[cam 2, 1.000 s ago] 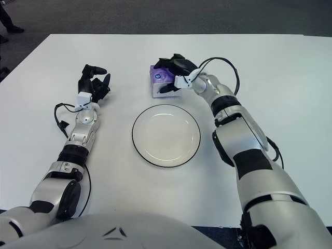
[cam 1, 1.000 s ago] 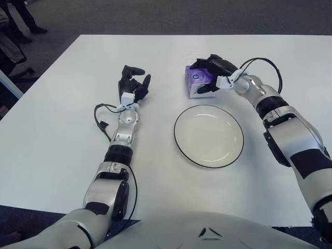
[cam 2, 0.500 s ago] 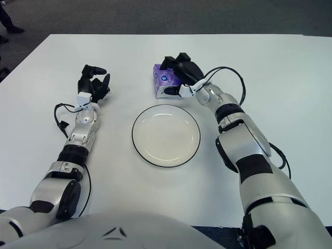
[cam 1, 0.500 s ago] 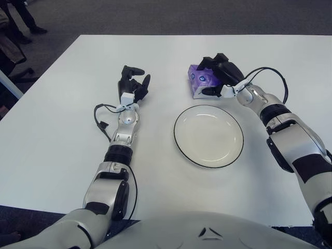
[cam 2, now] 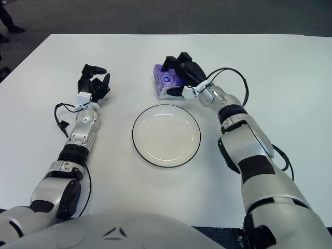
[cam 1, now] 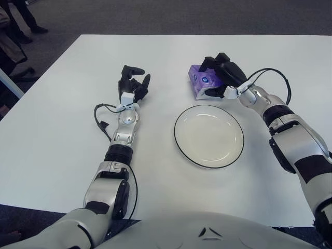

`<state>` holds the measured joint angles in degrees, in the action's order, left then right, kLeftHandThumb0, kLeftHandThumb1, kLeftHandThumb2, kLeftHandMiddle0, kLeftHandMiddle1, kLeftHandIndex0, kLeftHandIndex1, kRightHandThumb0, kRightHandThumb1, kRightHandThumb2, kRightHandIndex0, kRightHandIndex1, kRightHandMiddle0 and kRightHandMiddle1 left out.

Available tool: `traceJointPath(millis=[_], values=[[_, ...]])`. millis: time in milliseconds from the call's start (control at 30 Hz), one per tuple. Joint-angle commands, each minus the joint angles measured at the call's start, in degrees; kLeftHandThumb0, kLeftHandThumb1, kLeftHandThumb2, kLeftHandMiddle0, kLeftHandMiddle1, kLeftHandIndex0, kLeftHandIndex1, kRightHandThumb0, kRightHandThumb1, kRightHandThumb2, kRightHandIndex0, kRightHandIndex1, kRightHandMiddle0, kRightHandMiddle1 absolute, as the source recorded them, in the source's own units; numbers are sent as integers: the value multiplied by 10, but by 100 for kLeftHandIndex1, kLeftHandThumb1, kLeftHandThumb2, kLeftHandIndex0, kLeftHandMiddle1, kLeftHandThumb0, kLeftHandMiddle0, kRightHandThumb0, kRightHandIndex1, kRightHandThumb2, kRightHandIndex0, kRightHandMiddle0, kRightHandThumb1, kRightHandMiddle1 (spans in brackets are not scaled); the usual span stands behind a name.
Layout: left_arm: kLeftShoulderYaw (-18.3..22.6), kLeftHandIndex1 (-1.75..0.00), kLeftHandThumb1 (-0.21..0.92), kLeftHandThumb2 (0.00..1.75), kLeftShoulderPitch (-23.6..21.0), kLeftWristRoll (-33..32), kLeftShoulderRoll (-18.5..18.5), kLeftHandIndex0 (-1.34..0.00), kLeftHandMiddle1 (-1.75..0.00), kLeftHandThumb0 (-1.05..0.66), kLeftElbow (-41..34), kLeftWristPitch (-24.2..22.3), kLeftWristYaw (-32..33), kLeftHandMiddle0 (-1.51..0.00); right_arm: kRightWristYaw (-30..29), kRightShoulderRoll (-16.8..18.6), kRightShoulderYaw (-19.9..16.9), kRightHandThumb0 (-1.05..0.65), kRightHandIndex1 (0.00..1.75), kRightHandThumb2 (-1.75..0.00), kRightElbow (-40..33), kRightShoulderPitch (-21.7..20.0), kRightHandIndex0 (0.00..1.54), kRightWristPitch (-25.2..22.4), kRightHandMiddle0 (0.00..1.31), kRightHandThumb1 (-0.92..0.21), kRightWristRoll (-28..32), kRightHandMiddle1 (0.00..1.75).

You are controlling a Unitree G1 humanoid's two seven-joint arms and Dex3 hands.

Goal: Put the tissue paper into the plate.

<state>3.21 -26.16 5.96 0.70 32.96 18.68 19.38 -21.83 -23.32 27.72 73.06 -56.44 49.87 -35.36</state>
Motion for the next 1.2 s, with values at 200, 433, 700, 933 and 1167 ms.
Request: traceJointPath(millis=[200, 433, 700, 933, 1167], values=[[2, -151, 90, 34, 60, 1, -10, -44, -175, -36, 43, 12, 3, -85, 16, -9, -21, 0, 175, -139, -3, 16, 60, 5, 47, -26, 8, 175], [3, -151, 90, 34, 58, -1, -9, -44, -175, -36, 51, 17, 2, -85, 29, -19, -47, 0, 175, -140, -23, 13, 61, 26, 47, -25, 25, 175], [4, -151, 90, 33, 58, -3, -7, -44, -175, -36, 52, 19, -1, -85, 30, -28, -77, 0, 175, -143, -67, 13, 63, 53, 49, -23, 38, 175], [5, -151, 90, 33, 57, -5, -4, -44, -175, -36, 52, 19, -3, -85, 91, -35, -119, 0, 175, -143, -159, 39, 64, 59, 49, -22, 96, 175], [5, -151, 91, 32, 55, -6, -2, -44, -175, -36, 56, 20, -5, -85, 167, -36, -158, 0, 175, -137, -247, 74, 61, 71, 44, -28, 179, 175]])
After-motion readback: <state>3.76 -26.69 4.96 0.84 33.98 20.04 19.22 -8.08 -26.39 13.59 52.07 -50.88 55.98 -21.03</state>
